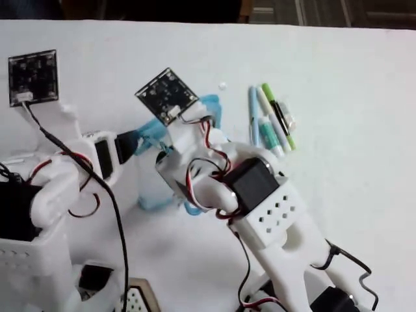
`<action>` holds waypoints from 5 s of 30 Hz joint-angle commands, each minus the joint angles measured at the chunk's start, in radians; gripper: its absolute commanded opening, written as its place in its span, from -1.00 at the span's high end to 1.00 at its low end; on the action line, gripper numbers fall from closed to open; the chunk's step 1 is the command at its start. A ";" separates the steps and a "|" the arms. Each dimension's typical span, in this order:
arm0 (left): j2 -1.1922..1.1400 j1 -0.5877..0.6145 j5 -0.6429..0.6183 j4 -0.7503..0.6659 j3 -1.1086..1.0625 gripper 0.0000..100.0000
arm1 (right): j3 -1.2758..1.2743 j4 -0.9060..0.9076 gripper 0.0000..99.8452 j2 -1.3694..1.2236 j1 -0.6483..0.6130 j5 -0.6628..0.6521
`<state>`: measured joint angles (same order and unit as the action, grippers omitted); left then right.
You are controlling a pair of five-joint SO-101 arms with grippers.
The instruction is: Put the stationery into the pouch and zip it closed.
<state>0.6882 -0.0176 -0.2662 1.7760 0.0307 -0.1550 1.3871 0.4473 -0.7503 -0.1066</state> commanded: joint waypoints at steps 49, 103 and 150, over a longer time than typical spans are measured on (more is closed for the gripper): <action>0.116 -0.004 -0.023 -0.077 0.031 0.51 | -0.011 -0.064 0.97 -0.007 0.002 -0.012; -0.182 0.004 0.285 -0.034 -0.009 0.95 | -0.009 -0.110 0.96 0.004 0.717 -0.106; -0.180 -0.004 0.298 -0.060 -0.011 0.95 | 1.134 0.156 0.53 -1.231 0.590 -0.049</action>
<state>0.5792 -0.0222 0.0238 1.6993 0.0292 0.7027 1.5052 -0.6114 -0.1672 -0.1772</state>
